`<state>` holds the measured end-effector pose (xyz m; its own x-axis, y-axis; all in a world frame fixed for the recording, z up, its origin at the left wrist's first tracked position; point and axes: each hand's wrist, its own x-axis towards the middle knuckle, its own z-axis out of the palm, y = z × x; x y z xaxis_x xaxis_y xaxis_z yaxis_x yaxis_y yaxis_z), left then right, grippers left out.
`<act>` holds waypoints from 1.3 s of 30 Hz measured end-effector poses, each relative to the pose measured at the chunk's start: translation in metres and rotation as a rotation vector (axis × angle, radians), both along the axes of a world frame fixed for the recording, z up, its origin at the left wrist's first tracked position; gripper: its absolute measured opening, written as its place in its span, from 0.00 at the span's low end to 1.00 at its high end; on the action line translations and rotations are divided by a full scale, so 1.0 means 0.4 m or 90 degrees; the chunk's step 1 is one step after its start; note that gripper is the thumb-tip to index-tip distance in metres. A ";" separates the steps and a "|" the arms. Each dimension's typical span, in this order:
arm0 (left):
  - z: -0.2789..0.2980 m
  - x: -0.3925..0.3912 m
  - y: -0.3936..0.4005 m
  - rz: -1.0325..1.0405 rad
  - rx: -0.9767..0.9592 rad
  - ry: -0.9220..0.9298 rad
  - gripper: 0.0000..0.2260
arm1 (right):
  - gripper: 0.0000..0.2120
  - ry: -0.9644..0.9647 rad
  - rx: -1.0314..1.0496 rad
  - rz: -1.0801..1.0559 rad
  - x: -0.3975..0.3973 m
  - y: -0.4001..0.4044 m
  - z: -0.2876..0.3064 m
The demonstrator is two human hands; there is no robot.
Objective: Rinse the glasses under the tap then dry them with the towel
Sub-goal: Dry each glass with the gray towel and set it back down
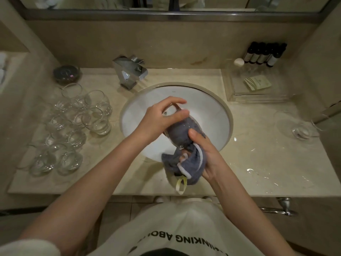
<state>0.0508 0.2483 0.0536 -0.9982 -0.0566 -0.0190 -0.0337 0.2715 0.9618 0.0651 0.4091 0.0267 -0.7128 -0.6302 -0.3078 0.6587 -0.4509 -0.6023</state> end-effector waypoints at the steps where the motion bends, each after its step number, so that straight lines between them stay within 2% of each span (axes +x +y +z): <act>1: 0.016 -0.007 -0.003 0.018 0.028 -0.125 0.27 | 0.38 0.047 0.042 -0.041 -0.007 -0.002 -0.002; 2: 0.031 -0.009 -0.006 0.035 0.040 -0.242 0.33 | 0.30 0.112 0.112 -0.072 -0.012 -0.004 0.000; 3: 0.043 -0.010 -0.007 0.042 0.018 -0.308 0.34 | 0.25 0.180 0.187 -0.090 -0.017 -0.006 0.003; 4: 0.045 -0.015 -0.010 0.042 -0.041 -0.324 0.31 | 0.22 0.233 0.236 -0.092 -0.020 -0.008 0.002; 6: 0.038 -0.032 -0.015 0.048 -0.156 -0.263 0.28 | 0.22 0.258 0.259 -0.068 -0.021 -0.015 0.006; 8: 0.019 -0.041 -0.021 0.060 -0.143 -0.186 0.29 | 0.23 0.140 0.175 -0.049 -0.023 -0.020 0.010; 10: -0.008 -0.035 -0.023 0.044 -0.074 -0.100 0.25 | 0.32 -0.051 0.078 -0.025 -0.020 -0.022 0.011; 12: -0.024 -0.026 -0.027 0.005 -0.020 -0.047 0.18 | 0.44 -0.140 0.020 -0.020 -0.019 -0.022 -0.005; 13: -0.025 -0.025 -0.031 -0.014 -0.008 -0.049 0.17 | 0.47 -0.119 0.020 -0.019 -0.020 -0.023 -0.011; 14: -0.021 -0.024 -0.035 -0.026 -0.005 -0.079 0.17 | 0.45 -0.063 0.040 -0.026 -0.021 -0.025 -0.020; 17: 0.022 -0.035 -0.039 0.000 -0.031 -0.289 0.27 | 0.25 0.173 0.221 -0.048 -0.021 -0.029 -0.013; 19: 0.036 -0.044 -0.037 0.036 -0.108 -0.376 0.28 | 0.22 0.251 0.281 -0.046 -0.019 -0.039 -0.017; 20: 0.034 -0.047 -0.037 0.042 -0.166 -0.366 0.27 | 0.21 0.229 0.267 -0.044 -0.018 -0.046 -0.016; 22: 0.027 -0.044 -0.034 0.055 -0.222 -0.283 0.26 | 0.23 0.100 0.170 -0.031 -0.023 -0.051 -0.014; 24: 0.023 -0.029 -0.033 0.050 -0.231 -0.159 0.25 | 0.34 -0.082 0.053 0.017 -0.023 -0.044 -0.021; 25: 0.027 -0.019 -0.032 0.021 -0.211 -0.095 0.25 | 0.36 -0.155 0.002 0.046 -0.021 -0.035 -0.026; 26: 0.031 -0.012 -0.034 -0.025 -0.170 -0.041 0.23 | 0.34 -0.195 -0.043 0.072 -0.019 -0.027 -0.030; 28: 0.039 -0.008 -0.046 -0.117 -0.100 0.000 0.22 | 0.30 -0.211 -0.104 0.110 -0.010 -0.025 -0.026; 30: 0.042 -0.022 -0.065 -0.135 -0.082 -0.055 0.24 | 0.39 -0.182 -0.058 0.082 -0.008 -0.042 -0.014; 31: 0.047 -0.030 -0.071 -0.107 -0.090 -0.116 0.25 | 0.42 -0.123 0.002 0.033 -0.015 -0.050 -0.015; 32: 0.051 -0.036 -0.074 -0.068 -0.108 -0.191 0.25 | 0.41 -0.045 0.067 -0.007 -0.023 -0.059 -0.018; 33: 0.050 -0.043 -0.076 -0.028 -0.134 -0.259 0.27 | 0.35 0.030 0.130 -0.025 -0.025 -0.069 -0.014; 35: 0.038 -0.049 -0.073 0.021 -0.212 -0.293 0.33 | 0.25 0.103 0.214 -0.040 -0.023 -0.088 -0.017; 36: 0.028 -0.047 -0.074 0.032 -0.224 -0.274 0.33 | 0.26 0.087 0.211 -0.037 -0.018 -0.094 -0.019; 38: 0.008 -0.034 -0.086 0.031 -0.172 -0.220 0.29 | 0.32 -0.034 0.127 -0.015 -0.009 -0.096 -0.017; 39: -0.003 -0.023 -0.098 0.018 -0.131 -0.185 0.27 | 0.30 -0.104 0.084 -0.005 -0.006 -0.093 -0.014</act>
